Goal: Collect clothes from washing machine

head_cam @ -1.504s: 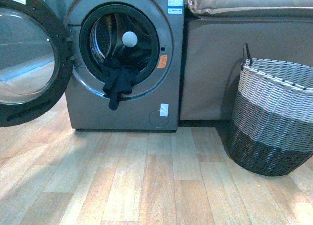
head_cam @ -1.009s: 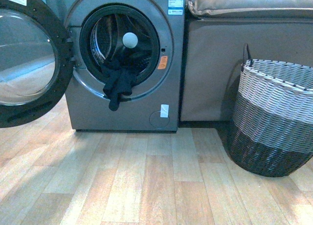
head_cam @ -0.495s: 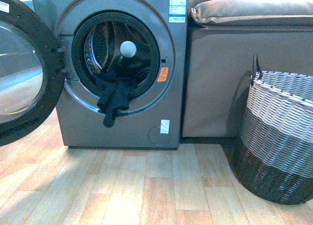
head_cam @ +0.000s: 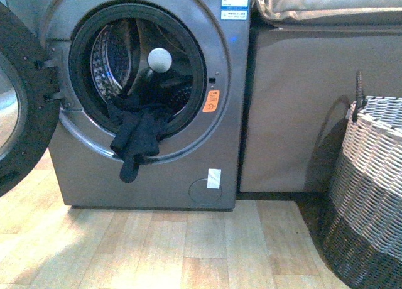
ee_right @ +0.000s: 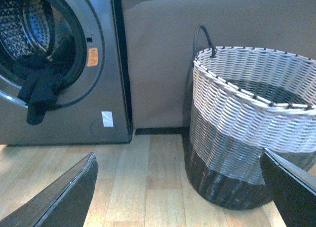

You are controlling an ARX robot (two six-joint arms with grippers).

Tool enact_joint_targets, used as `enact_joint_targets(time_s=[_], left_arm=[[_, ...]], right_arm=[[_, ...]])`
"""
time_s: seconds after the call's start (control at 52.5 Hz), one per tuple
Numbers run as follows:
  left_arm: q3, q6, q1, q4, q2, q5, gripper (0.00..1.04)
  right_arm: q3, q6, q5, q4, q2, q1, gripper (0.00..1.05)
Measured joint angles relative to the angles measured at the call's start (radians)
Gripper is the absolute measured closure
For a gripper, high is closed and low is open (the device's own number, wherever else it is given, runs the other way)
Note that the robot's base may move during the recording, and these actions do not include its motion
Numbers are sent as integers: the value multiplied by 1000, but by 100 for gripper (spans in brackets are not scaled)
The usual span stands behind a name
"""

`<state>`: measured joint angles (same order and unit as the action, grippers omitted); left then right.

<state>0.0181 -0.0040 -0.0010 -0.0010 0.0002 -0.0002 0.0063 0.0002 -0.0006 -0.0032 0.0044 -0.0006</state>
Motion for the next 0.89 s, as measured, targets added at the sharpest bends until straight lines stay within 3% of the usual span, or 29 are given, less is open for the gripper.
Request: enact_joint_targets(time_s=[0.895], left_arm=[[0, 0, 0, 0, 0, 0, 7]], right_arm=[[0, 0, -1, 0, 0, 0, 7]])
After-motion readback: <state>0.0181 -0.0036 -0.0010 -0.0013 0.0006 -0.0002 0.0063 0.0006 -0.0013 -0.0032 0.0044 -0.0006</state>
